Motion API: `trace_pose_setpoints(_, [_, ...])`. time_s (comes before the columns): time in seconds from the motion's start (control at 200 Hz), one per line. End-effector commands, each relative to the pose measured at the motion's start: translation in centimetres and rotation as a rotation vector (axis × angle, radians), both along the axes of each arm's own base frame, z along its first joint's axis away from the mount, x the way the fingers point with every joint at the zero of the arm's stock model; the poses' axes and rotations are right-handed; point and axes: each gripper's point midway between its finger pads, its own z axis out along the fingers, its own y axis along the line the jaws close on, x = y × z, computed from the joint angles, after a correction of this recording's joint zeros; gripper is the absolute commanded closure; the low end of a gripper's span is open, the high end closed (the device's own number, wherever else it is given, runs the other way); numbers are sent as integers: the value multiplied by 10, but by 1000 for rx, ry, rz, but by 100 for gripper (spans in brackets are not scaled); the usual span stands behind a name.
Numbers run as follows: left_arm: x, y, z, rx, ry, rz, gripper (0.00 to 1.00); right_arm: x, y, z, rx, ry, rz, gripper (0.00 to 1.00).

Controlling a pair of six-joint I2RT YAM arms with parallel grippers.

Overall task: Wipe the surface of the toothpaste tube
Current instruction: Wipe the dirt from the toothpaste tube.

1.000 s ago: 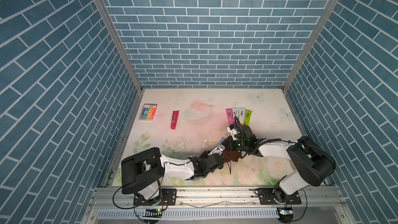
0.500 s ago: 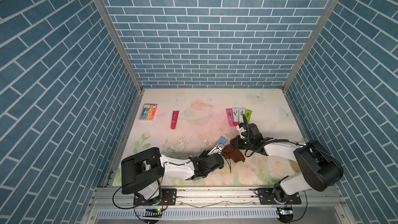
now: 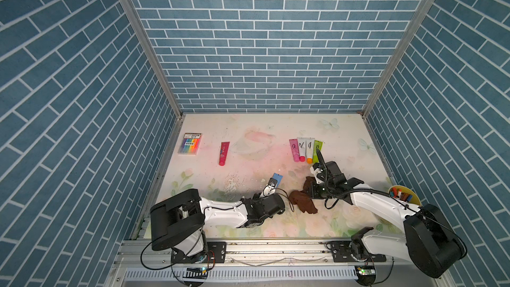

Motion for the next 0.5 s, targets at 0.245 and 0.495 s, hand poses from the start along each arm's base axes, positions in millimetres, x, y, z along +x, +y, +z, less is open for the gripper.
trace_pose_setpoints(0.245, [-13,-36,32,-194,149,-45,38,-8,-4,3,-14,-25,59,100])
trace_pose_setpoints(0.495, [32,-22,68,-312,177,-53,43,-8,-1,2,2,-19,68,100])
